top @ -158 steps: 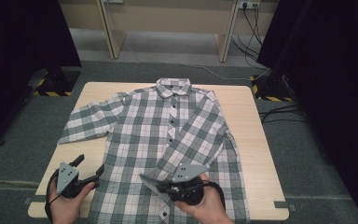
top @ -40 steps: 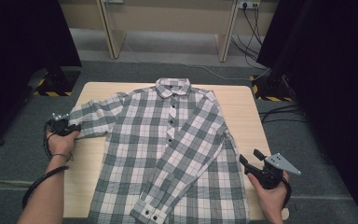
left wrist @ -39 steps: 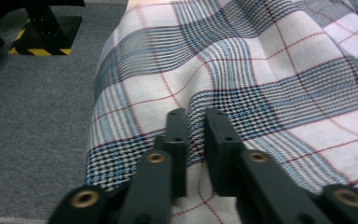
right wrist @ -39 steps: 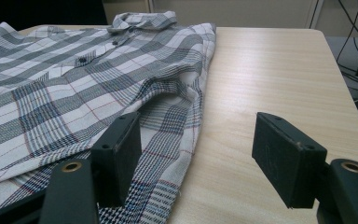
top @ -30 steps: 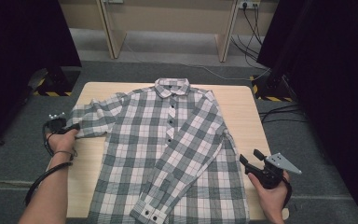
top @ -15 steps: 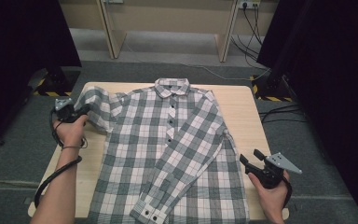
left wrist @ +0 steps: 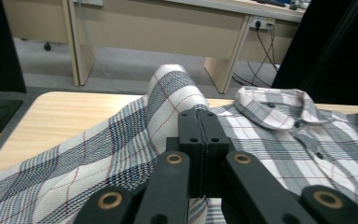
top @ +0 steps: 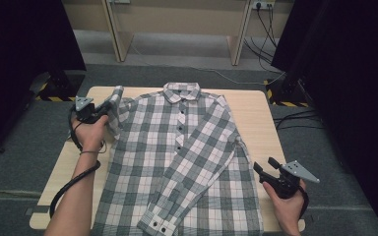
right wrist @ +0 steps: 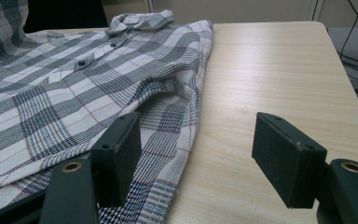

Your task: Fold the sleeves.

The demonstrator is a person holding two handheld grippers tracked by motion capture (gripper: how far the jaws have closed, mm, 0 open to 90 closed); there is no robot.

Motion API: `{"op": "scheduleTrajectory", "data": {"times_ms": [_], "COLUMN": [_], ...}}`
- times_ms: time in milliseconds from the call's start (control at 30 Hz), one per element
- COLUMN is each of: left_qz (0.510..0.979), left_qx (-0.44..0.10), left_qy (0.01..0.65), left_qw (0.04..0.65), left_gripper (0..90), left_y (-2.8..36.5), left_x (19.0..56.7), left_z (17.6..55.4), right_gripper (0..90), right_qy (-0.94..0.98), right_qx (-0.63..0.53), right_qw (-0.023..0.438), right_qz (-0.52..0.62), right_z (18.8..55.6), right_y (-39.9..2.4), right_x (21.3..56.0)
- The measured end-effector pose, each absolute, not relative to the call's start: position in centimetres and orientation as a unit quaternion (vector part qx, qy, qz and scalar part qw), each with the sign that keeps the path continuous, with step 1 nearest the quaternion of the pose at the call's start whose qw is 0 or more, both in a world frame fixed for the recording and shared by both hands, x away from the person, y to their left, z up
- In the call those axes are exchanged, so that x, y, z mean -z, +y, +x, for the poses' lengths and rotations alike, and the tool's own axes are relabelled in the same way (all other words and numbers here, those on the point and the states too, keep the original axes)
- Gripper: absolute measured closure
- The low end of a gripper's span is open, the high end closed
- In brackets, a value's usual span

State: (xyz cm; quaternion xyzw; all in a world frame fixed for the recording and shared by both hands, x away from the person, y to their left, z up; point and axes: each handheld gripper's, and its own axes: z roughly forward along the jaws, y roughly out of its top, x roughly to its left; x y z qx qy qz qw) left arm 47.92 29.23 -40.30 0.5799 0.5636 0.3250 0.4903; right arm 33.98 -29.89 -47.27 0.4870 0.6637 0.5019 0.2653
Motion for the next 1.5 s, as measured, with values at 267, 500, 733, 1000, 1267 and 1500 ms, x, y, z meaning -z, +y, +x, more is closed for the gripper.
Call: {"op": "scheduleTrajectory", "data": {"times_ms": [267,500,733,1000,1267,1500], "left_qz": [0.591,0.604,0.637,0.669,0.640,0.633], "left_qx": [-0.318,-0.306,-0.281,-0.263,-0.317,-0.336], "left_qy": [0.549,0.535,0.532,0.527,0.576,0.614], "left_qw": [0.498,0.505,0.481,0.453,0.397,0.332], "left_gripper": [89.2,89.2,88.6,39.2,27.7,28.3], "left_y": [26.7,24.0,22.0,22.6,28.9,34.4], "left_x": [40.1,39.9,41.3,42.4,42.1,43.9], "left_z": [48.3,49.1,49.8,50.0,49.7,49.2], "right_gripper": [33.6,33.6,33.6,33.6,33.6,33.6], "right_qy": [0.664,0.663,0.662,0.662,0.664,0.662], "right_qx": [-0.501,-0.502,-0.505,-0.505,-0.502,-0.503], "right_qw": [0.265,0.264,0.263,0.263,0.264,0.265], "right_qz": [0.487,0.488,0.488,0.488,0.488,0.489], "right_z": [34.0,34.0,34.0,34.0,34.0,34.0], "right_y": [-29.9,-30.0,-30.1,-30.2,-30.1,-30.1], "right_x": [47.3,47.3,47.3,47.3,47.3,47.3]}}
